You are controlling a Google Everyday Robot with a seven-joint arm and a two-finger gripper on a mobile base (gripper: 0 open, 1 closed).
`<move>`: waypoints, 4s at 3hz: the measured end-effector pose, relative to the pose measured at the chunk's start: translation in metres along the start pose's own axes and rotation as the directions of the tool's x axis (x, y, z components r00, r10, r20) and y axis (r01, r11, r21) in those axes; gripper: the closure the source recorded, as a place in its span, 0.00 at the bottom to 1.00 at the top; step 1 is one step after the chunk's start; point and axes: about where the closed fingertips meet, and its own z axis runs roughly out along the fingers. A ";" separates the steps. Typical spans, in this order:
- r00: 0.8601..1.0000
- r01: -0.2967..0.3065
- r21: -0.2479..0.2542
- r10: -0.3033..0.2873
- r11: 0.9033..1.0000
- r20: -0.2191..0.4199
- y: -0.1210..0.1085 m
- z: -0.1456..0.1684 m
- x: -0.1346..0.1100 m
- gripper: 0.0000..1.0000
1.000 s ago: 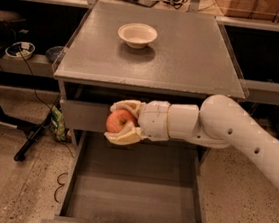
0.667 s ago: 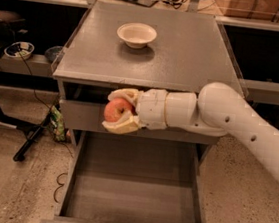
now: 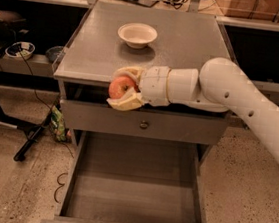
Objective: Pick apple from middle drawer and place on counter
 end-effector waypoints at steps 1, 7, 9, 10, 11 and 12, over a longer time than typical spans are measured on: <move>1.000 0.009 0.023 -0.008 1.000 -0.014 -0.018 -0.001 -0.001 1.00; 0.995 0.073 0.208 -0.056 0.975 -0.083 -0.171 0.021 0.029 1.00; 0.995 0.072 0.208 -0.055 0.975 -0.084 -0.171 0.021 0.029 0.85; 0.995 0.072 0.208 -0.055 0.975 -0.084 -0.171 0.021 0.029 0.62; 0.995 0.072 0.208 -0.055 0.975 -0.084 -0.171 0.021 0.029 0.39; 0.995 0.072 0.208 -0.055 0.975 -0.084 -0.171 0.021 0.029 0.08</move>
Offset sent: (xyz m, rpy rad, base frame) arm 0.0539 -0.0152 0.0237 -0.0096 -0.0410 -0.0762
